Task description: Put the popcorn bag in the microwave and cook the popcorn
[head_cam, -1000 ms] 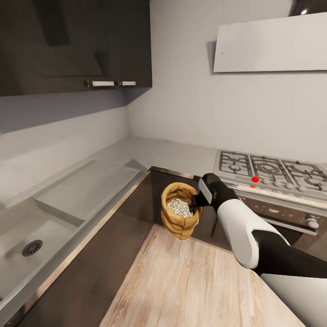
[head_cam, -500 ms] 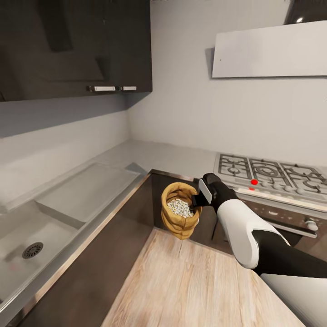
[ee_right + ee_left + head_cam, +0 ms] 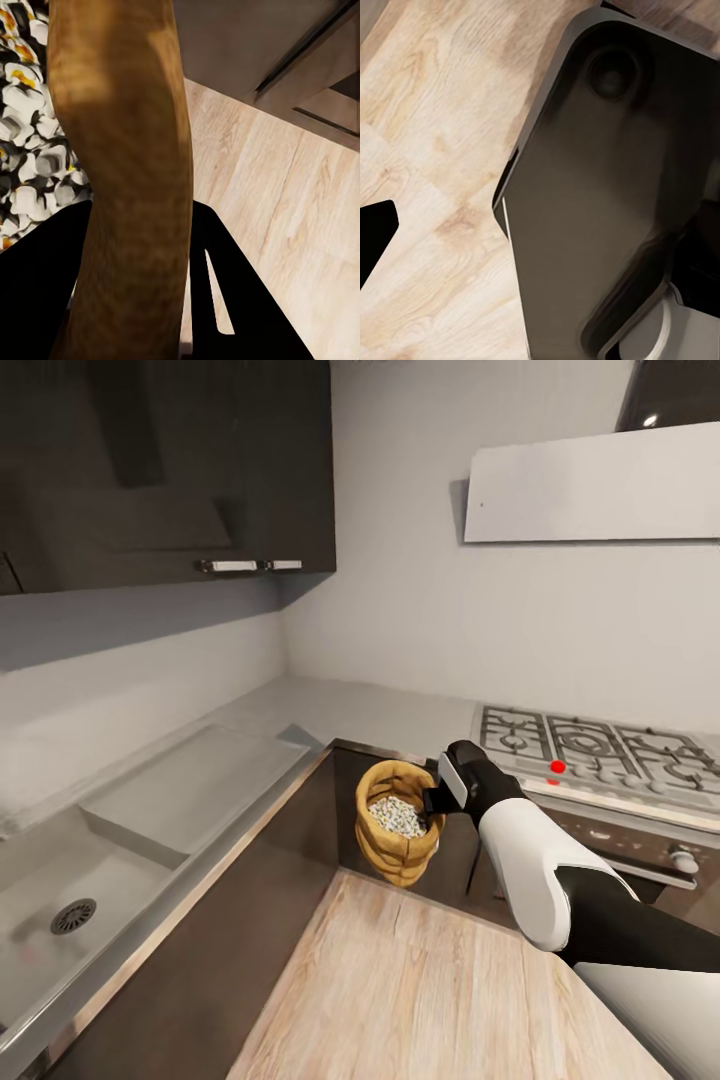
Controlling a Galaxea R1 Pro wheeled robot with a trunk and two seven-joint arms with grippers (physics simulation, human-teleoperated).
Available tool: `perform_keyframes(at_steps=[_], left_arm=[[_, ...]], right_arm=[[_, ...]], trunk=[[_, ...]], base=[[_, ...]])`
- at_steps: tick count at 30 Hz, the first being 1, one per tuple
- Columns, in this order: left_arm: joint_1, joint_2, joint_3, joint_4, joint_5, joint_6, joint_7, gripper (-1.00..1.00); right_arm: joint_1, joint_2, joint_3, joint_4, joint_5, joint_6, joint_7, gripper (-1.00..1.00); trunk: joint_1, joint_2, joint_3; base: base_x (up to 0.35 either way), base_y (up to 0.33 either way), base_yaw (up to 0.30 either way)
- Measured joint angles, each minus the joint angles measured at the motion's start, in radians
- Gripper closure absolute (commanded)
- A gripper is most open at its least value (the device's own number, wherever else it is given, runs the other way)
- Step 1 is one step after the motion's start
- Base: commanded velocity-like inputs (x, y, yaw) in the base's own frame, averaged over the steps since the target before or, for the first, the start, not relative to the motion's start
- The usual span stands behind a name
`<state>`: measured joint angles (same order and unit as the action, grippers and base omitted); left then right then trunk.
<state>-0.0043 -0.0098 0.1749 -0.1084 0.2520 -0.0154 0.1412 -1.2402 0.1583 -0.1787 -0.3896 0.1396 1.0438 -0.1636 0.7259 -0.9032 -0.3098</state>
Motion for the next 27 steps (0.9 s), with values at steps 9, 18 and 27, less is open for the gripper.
perform_keyframes(at_steps=[9,18,27], left_arm=[[0.000,-0.001,0.000,0.000,0.000,-0.001,0.000,-1.00],[0.000,-0.001,0.000,0.000,-0.002,-0.003,0.000,-1.00],[0.000,-0.001,0.000,0.000,-0.002,-0.003,0.000,-1.00]], right_arm=[[0.000,-0.031,-0.001,-0.006,-0.006,0.000,0.001,1.00],[0.000,-0.035,-0.002,-0.004,-0.006,0.000,0.000,1.00],[0.000,-0.036,-0.001,0.005,-0.002,-0.012,-0.013,1.00]], trunk=[[0.000,0.000,0.003],[0.000,0.000,0.003],[0.000,0.000,0.003]], base=[[0.000,0.000,-0.002],[0.000,0.000,0.000],[0.000,0.000,-0.086]])
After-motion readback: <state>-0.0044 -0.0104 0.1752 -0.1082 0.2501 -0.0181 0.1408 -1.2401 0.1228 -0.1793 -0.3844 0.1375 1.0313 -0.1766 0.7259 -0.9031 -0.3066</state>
